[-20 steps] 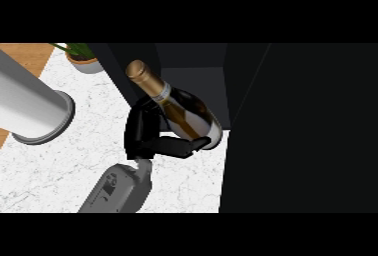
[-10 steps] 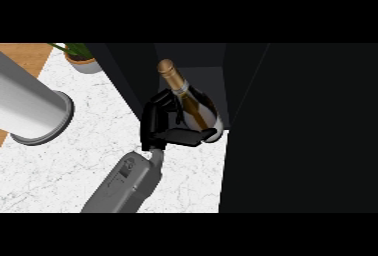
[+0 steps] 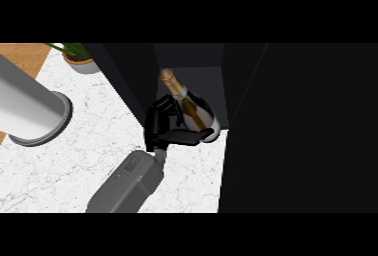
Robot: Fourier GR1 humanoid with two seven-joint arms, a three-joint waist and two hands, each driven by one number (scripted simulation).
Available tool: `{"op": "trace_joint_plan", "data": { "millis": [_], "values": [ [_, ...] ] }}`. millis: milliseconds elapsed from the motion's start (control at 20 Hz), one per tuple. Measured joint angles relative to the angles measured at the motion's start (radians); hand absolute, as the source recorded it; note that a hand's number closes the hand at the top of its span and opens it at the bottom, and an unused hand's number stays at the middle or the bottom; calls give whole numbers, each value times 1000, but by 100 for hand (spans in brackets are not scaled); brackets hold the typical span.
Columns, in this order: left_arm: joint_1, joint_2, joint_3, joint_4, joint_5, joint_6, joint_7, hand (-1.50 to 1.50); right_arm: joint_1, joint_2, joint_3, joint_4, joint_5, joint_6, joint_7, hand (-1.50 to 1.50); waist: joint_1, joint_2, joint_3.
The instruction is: Pick up the wine, place it into the cabinet and close the cabinet
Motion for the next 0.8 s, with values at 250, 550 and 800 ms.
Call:
{"op": "trace_joint_plan", "data": {
  "millis": [250,550,800],
  "values": [
    [-60,0,12,103,104,-38,-54,150,17,9,7,1,-3,11,-9,-150,-5,1,0],
    [-167,0,24,217,176,-47,-66,150,29,16,0,4,-4,28,-26,-150,-3,0,0],
    [-253,0,48,308,217,-51,-62,150,31,19,-26,5,-9,42,-30,-150,-4,1,0]
  ]
}}
